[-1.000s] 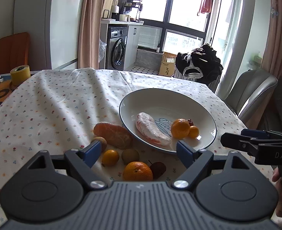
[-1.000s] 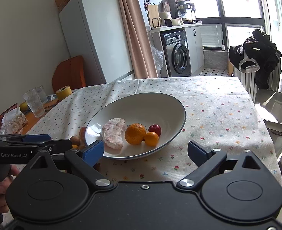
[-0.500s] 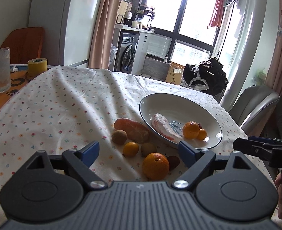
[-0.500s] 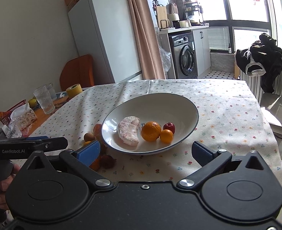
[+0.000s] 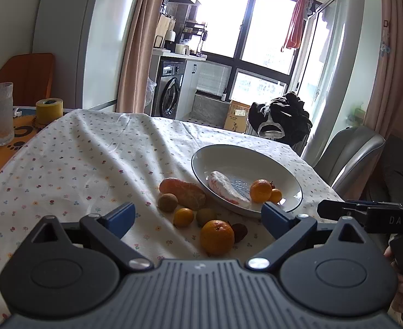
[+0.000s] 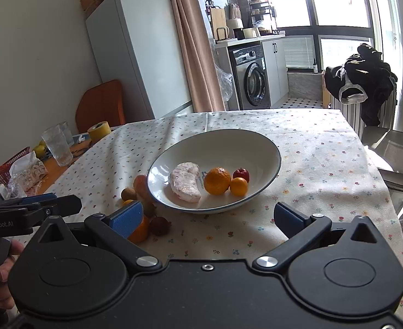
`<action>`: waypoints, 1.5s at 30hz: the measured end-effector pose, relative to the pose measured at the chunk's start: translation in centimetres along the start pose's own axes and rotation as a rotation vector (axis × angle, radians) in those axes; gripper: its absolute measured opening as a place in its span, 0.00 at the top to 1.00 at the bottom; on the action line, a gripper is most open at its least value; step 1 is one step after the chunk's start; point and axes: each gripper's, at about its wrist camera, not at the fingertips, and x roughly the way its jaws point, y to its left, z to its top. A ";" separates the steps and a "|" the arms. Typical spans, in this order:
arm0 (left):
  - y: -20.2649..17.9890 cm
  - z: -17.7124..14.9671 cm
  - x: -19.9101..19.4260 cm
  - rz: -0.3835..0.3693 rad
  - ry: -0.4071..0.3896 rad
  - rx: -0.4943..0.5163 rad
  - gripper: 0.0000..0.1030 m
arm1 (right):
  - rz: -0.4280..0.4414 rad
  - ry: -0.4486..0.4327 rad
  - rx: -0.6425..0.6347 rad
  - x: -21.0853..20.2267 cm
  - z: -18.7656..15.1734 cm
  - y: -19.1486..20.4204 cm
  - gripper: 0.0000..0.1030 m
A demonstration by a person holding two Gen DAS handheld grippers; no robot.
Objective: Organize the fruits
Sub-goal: 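Withdraw both tools from the bowl back over the remaining fruit, then grasp the large orange with the left tool while the right tool grasps the red plum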
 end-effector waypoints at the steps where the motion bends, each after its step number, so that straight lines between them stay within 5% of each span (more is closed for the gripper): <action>1: 0.0 -0.1 0.1 -0.003 0.006 -0.001 0.05 | 0.004 0.007 0.000 0.0 -0.1 0.0 0.00; 16: -0.4 -1.2 0.8 -0.083 0.031 -0.020 0.00 | 0.001 0.013 0.026 0.2 -1.4 -0.1 0.00; 26: -0.2 -2.4 2.5 -0.069 0.027 -0.015 0.04 | 0.031 0.021 0.041 1.2 -2.1 -0.5 0.00; 33: -0.1 -2.8 5.0 -0.071 0.080 -0.058 0.34 | 0.076 0.027 0.022 2.4 -2.5 -0.1 0.05; 41: -0.2 -3.0 6.7 -0.086 0.107 -0.057 0.39 | 0.119 0.052 0.007 3.7 -3.1 0.4 0.16; 45: -0.3 -3.3 7.9 -0.087 0.151 -0.069 0.62 | 0.126 0.071 0.034 4.5 -3.4 0.2 0.21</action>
